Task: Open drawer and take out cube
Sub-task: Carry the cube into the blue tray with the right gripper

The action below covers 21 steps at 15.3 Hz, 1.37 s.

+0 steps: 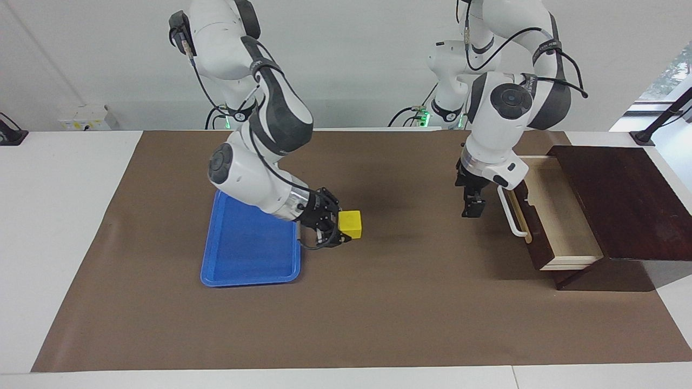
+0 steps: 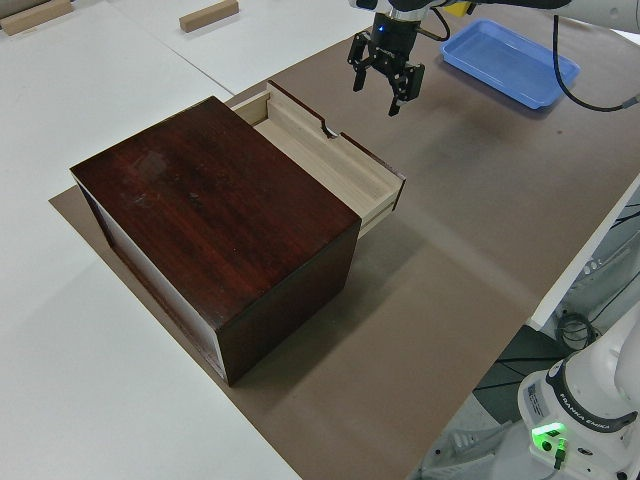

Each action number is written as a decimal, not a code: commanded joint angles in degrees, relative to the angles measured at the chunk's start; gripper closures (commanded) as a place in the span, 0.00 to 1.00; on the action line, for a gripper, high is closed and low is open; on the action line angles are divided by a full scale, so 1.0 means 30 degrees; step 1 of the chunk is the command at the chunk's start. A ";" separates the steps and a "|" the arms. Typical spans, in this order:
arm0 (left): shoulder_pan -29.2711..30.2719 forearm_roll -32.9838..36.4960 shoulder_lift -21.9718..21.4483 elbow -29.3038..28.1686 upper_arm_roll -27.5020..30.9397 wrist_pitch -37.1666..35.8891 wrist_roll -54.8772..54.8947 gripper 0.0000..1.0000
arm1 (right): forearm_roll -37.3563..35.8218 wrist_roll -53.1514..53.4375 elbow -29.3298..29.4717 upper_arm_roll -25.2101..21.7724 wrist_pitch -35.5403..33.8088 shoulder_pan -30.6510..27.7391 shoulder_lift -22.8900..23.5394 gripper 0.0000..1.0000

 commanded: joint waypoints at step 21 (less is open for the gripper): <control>0.5542 0.5295 -0.0669 -0.2810 -0.0098 0.5047 0.6191 0.00 | 0.5001 -1.3078 -1.8208 0.0290 0.6520 -0.1902 -0.7817 1.00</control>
